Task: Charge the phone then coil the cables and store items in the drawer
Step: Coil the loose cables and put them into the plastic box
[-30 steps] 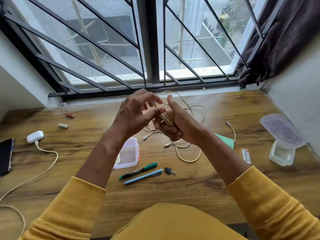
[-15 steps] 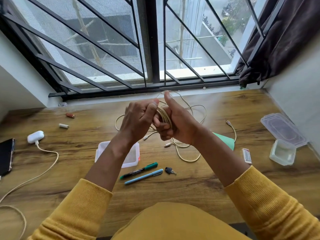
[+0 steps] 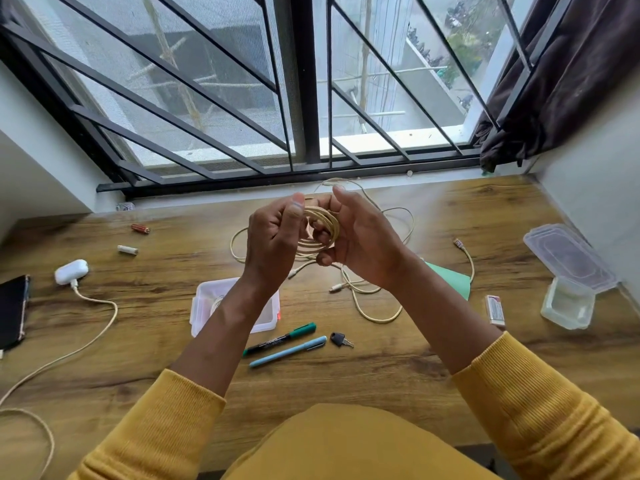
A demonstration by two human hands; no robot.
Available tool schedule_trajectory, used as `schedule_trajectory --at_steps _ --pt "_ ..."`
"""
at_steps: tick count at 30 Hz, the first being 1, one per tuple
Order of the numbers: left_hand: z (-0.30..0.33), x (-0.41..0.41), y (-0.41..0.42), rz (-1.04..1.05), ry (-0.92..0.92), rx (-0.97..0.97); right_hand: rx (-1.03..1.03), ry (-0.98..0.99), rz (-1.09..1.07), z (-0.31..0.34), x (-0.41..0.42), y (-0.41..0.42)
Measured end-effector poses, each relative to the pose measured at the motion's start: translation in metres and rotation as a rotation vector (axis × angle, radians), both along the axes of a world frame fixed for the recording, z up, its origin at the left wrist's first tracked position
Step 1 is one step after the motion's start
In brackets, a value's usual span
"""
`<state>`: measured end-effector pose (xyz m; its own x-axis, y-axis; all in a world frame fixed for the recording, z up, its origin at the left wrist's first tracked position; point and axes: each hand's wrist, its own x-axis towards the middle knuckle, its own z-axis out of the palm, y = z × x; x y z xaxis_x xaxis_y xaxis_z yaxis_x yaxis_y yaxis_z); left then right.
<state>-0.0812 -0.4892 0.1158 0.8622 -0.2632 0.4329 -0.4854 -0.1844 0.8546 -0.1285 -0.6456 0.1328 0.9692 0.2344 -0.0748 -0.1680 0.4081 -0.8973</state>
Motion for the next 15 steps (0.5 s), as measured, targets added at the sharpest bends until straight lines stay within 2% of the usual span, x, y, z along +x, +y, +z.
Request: schedule_trajectory --at_steps 7,11,15 --pt "0.0027 -0.0032 0.0009 0.015 0.151 -0.149 0.149 0.044 0.018 -0.0053 0.0014 -0.0012" --pt "0.0045 0.0005 0.0026 0.073 0.145 -0.178 0.106 0.101 -0.08 -0.0025 0.0019 0.0024" --pt "-0.0009 0.004 0.0055 0.186 0.081 -0.123 0.01 0.072 -0.219 -0.0029 0.002 0.0053"
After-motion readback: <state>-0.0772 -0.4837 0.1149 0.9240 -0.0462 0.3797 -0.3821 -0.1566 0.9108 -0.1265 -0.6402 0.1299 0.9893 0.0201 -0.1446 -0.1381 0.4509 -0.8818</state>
